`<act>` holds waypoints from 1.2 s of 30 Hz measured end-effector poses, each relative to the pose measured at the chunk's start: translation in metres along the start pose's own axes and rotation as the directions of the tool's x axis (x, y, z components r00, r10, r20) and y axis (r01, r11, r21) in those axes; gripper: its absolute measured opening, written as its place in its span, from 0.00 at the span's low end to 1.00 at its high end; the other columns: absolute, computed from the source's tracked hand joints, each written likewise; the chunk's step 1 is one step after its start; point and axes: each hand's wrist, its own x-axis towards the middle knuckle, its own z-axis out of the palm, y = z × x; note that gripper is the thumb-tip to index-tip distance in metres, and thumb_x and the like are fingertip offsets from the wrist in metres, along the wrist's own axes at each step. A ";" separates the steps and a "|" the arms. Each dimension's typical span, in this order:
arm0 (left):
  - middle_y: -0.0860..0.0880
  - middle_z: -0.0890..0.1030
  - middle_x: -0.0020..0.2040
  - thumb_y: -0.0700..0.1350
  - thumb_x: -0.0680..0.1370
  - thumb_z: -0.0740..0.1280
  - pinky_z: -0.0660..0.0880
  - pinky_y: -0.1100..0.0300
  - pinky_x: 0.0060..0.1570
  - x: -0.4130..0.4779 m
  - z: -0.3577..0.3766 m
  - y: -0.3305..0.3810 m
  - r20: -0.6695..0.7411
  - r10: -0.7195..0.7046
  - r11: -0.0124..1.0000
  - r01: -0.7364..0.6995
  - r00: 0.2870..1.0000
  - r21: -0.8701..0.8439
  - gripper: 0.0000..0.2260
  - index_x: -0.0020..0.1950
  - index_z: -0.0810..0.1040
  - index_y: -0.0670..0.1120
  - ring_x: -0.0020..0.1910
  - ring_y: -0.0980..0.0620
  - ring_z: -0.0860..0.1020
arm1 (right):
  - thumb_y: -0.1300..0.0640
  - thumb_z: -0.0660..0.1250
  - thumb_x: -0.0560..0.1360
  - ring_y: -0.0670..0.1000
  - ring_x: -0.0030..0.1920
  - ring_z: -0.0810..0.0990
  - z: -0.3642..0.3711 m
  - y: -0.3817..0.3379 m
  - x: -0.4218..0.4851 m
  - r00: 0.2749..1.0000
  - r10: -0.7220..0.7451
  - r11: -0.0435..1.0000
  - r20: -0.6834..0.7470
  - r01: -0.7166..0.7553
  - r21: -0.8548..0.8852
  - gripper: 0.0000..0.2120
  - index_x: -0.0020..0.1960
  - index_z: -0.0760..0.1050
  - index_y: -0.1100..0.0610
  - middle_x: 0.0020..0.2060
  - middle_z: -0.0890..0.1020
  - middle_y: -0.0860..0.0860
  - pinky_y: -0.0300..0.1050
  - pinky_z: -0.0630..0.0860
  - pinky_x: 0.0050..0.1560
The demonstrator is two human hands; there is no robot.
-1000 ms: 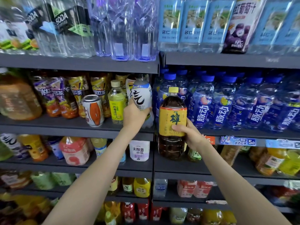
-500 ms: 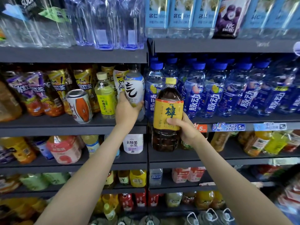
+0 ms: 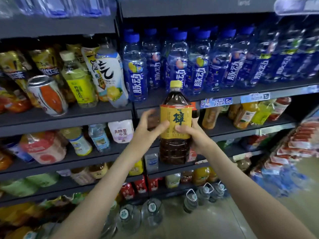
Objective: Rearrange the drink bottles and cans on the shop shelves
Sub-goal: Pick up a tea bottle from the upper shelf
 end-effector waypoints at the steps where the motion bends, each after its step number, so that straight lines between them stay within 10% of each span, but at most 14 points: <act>1: 0.60 0.76 0.57 0.56 0.68 0.72 0.73 0.66 0.56 -0.006 0.014 -0.006 0.136 -0.081 0.997 0.080 0.987 0.012 0.25 0.61 0.65 0.60 0.52 0.69 0.76 | 0.52 0.75 0.58 0.54 0.51 0.82 -0.006 0.004 -0.007 1.000 0.010 1.000 0.005 -0.010 0.012 0.33 0.61 0.72 0.58 0.50 0.84 0.52 0.48 0.78 0.51; 6: 0.55 0.78 0.59 0.61 0.56 0.77 0.74 0.52 0.61 -0.010 0.075 -0.021 0.206 -0.243 0.962 0.208 0.948 0.178 0.41 0.66 0.68 0.52 0.58 0.56 0.78 | 0.53 0.75 0.58 0.54 0.51 0.82 -0.059 0.014 -0.045 0.996 0.080 0.997 0.046 -0.081 0.017 0.40 0.66 0.68 0.64 0.53 0.82 0.56 0.45 0.79 0.49; 11: 0.54 0.77 0.57 0.51 0.65 0.79 0.73 0.58 0.54 -0.021 0.166 -0.020 0.090 -0.213 0.944 0.181 0.973 0.276 0.32 0.64 0.67 0.52 0.56 0.54 0.76 | 0.50 0.75 0.64 0.49 0.54 0.81 -0.138 0.015 -0.086 0.981 0.182 0.978 0.061 -0.174 -0.112 0.31 0.64 0.69 0.50 0.55 0.82 0.48 0.43 0.77 0.53; 21: 0.46 0.79 0.57 0.55 0.66 0.76 0.70 0.58 0.41 -0.001 0.282 -0.051 -0.107 -0.054 0.801 0.107 0.993 0.589 0.36 0.68 0.63 0.47 0.55 0.43 0.78 | 0.51 0.80 0.63 0.47 0.51 0.74 -0.196 0.040 -0.097 0.904 -0.017 0.930 -0.427 -0.142 -0.339 0.35 0.57 0.59 0.57 0.51 0.73 0.50 0.40 0.72 0.46; 28: 0.52 0.69 0.70 0.50 0.73 0.72 0.65 0.61 0.65 0.070 0.287 -0.082 0.078 0.147 0.846 -0.166 0.986 0.506 0.32 0.74 0.62 0.50 0.67 0.56 0.67 | 0.49 0.79 0.63 0.48 0.54 0.76 -0.258 0.088 -0.039 0.802 -0.199 0.970 -0.563 0.079 -0.230 0.35 0.62 0.62 0.54 0.54 0.76 0.48 0.45 0.74 0.52; 36: 0.43 0.67 0.69 0.42 0.77 0.66 0.67 0.60 0.62 0.145 0.258 -0.147 -0.446 0.397 0.699 0.050 0.802 0.713 0.26 0.73 0.61 0.43 0.67 0.46 0.68 | 0.54 0.79 0.65 0.30 0.50 0.74 -0.302 0.122 0.013 0.736 -0.397 0.917 -0.549 0.291 -0.273 0.41 0.70 0.59 0.55 0.54 0.75 0.42 0.27 0.73 0.48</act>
